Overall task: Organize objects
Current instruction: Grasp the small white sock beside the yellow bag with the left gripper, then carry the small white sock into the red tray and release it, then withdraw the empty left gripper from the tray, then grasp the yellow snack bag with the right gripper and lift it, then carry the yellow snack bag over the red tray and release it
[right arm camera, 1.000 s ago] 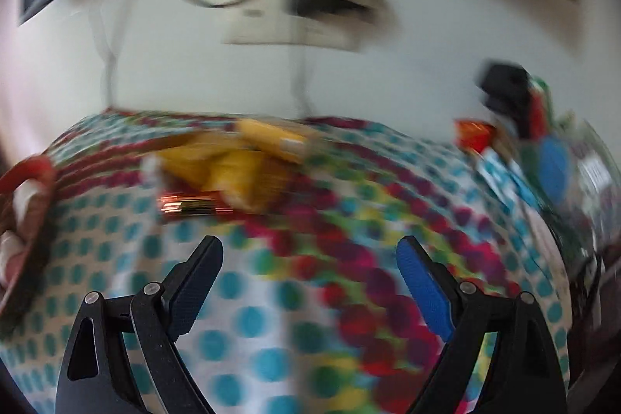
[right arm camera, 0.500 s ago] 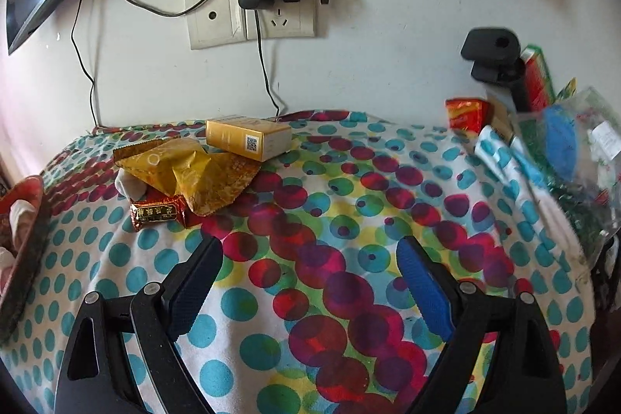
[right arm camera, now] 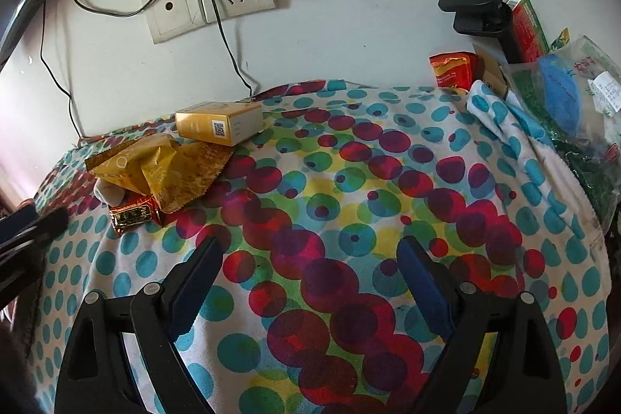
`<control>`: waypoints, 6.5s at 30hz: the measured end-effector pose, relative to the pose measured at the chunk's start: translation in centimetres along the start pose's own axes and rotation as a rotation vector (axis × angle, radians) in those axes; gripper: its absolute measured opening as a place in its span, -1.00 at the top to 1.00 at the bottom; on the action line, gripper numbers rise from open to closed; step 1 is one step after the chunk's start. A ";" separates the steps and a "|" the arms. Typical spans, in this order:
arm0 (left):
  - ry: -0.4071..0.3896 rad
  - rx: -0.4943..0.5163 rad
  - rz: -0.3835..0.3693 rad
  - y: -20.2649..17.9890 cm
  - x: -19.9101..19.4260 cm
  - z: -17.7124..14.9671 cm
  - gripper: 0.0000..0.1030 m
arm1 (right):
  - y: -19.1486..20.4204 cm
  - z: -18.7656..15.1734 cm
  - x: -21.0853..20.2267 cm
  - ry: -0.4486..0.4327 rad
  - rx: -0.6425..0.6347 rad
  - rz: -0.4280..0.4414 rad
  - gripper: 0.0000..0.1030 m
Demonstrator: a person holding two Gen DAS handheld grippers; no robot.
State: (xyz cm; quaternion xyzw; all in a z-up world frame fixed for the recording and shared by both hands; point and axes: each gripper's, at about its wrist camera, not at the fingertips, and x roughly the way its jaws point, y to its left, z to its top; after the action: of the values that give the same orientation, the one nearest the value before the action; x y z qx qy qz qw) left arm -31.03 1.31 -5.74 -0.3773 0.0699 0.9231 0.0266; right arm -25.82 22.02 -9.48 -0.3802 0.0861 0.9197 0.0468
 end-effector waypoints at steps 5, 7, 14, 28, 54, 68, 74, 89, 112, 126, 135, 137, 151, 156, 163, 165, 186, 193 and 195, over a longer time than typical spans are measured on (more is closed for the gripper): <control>0.060 -0.020 0.016 -0.1 3.9 0.8 -0.36 | -0.4 0.0 0.0 -0.004 0.019 0.036 -0.75; 0.071 -0.040 -0.025 0.1 4.7 1.1 -0.36 | -0.7 0.0 0.1 0.000 0.038 0.049 -0.75; 0.100 -0.038 0.007 -0.5 7.3 2.2 -0.36 | -2.2 0.0 0.6 0.024 0.114 0.110 -0.75; 0.131 -0.065 -0.009 -0.1 10.1 3.2 0.04 | -3.0 -0.3 0.9 0.035 0.186 0.189 -0.75; 0.060 -0.208 0.046 14.7 -4.1 -0.5 0.37 | -2.9 -0.2 1.1 0.032 0.202 0.223 -0.78; 0.190 -0.334 0.237 28.9 -1.9 -2.4 0.36 | -2.8 -0.2 1.2 0.035 0.196 0.216 -0.79; 0.233 -0.382 0.254 29.4 1.2 -2.6 0.36 | -2.7 -0.3 1.2 0.036 0.191 0.211 -0.80; 0.292 -0.446 0.259 30.9 3.6 -4.1 -0.06 | -2.0 -0.2 1.5 0.050 0.156 0.169 -0.80; -0.061 -0.371 -0.108 12.8 -17.6 -22.0 -0.47 | 11.4 1.2 1.3 0.017 -0.416 0.181 -0.66; -0.071 -0.295 -0.176 10.7 -17.4 -23.5 -0.47 | 12.6 4.9 4.2 0.093 -0.326 0.318 -0.01; -0.057 -0.306 -0.202 10.8 -16.9 -23.6 -0.47 | 8.1 7.9 4.1 0.009 -0.284 0.173 -0.55; -0.038 -0.314 -0.206 10.8 -16.5 -23.7 -0.47 | 9.3 7.2 4.3 0.001 -0.378 0.157 -0.55; -0.007 -0.322 -0.202 10.7 -15.8 -24.2 -0.47 | 13.5 6.2 9.2 0.070 -0.451 0.155 0.38; -0.011 -0.328 -0.196 10.8 -15.9 -24.1 -0.47 | 13.3 5.9 7.8 0.019 -0.457 0.112 0.44; -0.032 -0.316 -0.156 10.6 -16.8 -23.7 -0.47 | 13.9 5.5 5.2 0.001 -0.487 0.131 0.45; -0.042 -0.308 -0.124 10.6 -17.3 -23.6 -0.47 | 14.1 5.4 4.5 0.000 -0.485 0.136 0.45; -0.084 -0.280 -0.033 10.6 -19.4 -23.1 -0.47 | 16.7 2.1 -3.1 -0.034 -0.530 0.143 0.45; -0.101 -0.287 0.010 11.1 -20.1 -23.1 -0.47 | 20.1 0.1 -5.4 -0.037 -0.565 0.212 0.45; -0.109 -0.293 0.040 11.4 -20.3 -23.1 -0.47 | 21.9 -1.0 -6.1 -0.046 -0.602 0.236 0.45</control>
State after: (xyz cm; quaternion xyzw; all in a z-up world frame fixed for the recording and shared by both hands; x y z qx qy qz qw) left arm -1.71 -13.36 -6.54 -0.3249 -0.0597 0.9428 -0.0434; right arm -24.19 0.21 -3.17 -0.3436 -0.1474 0.9112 -0.1730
